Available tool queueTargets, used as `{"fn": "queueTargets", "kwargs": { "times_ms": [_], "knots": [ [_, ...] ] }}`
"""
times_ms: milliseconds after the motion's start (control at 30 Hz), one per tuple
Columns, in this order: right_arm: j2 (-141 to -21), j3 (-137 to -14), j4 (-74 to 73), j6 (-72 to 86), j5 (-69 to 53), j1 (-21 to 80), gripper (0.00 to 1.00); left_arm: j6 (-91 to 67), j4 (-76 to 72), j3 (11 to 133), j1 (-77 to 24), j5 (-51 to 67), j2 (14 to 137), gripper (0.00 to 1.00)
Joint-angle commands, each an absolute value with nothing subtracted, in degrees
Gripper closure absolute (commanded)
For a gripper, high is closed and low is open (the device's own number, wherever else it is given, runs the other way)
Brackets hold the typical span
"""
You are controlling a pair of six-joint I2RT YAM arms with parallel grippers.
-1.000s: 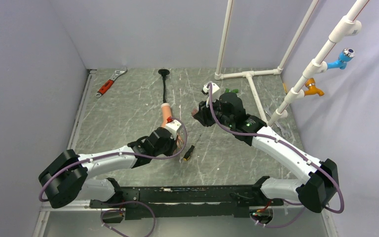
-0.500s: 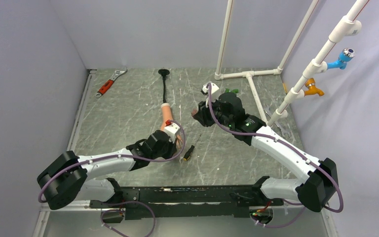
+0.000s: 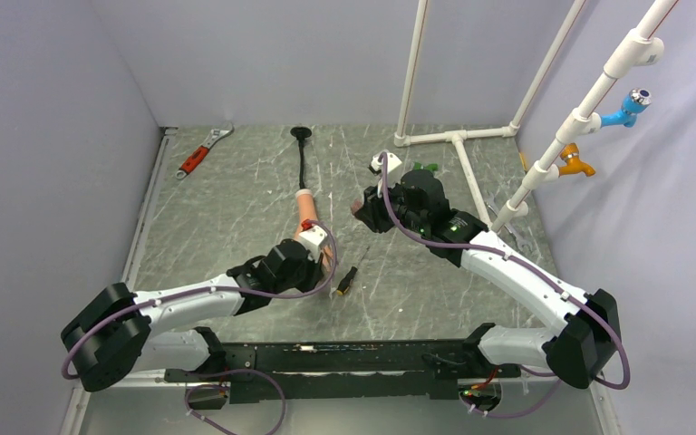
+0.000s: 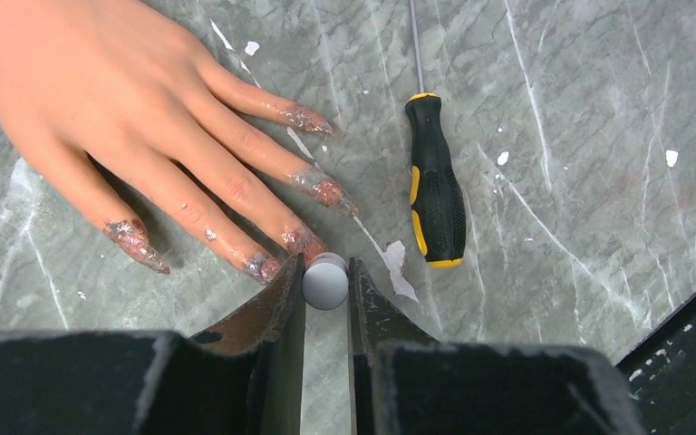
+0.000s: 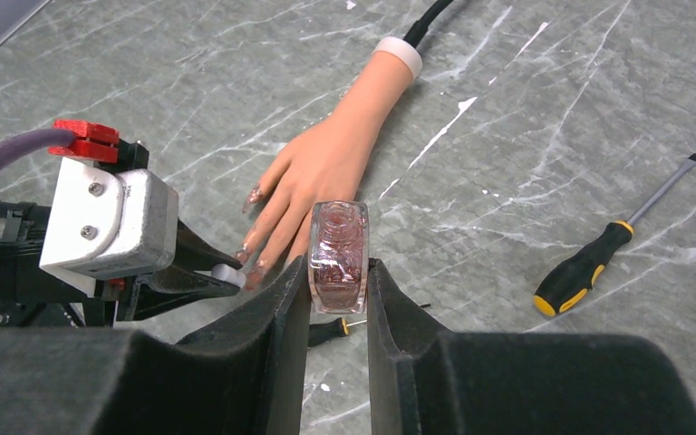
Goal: Paint the nails
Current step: Paint the nail polish on the nail.
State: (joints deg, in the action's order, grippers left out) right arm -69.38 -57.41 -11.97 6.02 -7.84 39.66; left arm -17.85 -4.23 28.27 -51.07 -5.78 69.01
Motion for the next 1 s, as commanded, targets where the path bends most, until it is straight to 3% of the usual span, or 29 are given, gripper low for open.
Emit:
{"fn": "queueTargets", "kwargs": {
  "times_ms": [0,967],
  "knots": [
    [-68.95,-57.68,-9.23,6.31,-8.17,39.48,1.00,-16.87,-2.46,30.26,-51.20,-6.84,66.59,1.00],
    [-68.41,-56.95,-8.96,5.87,-7.03,39.31,1.00,-15.82,-4.60,31.97,-50.99,-7.67,71.25,1.00]
  ]
}}
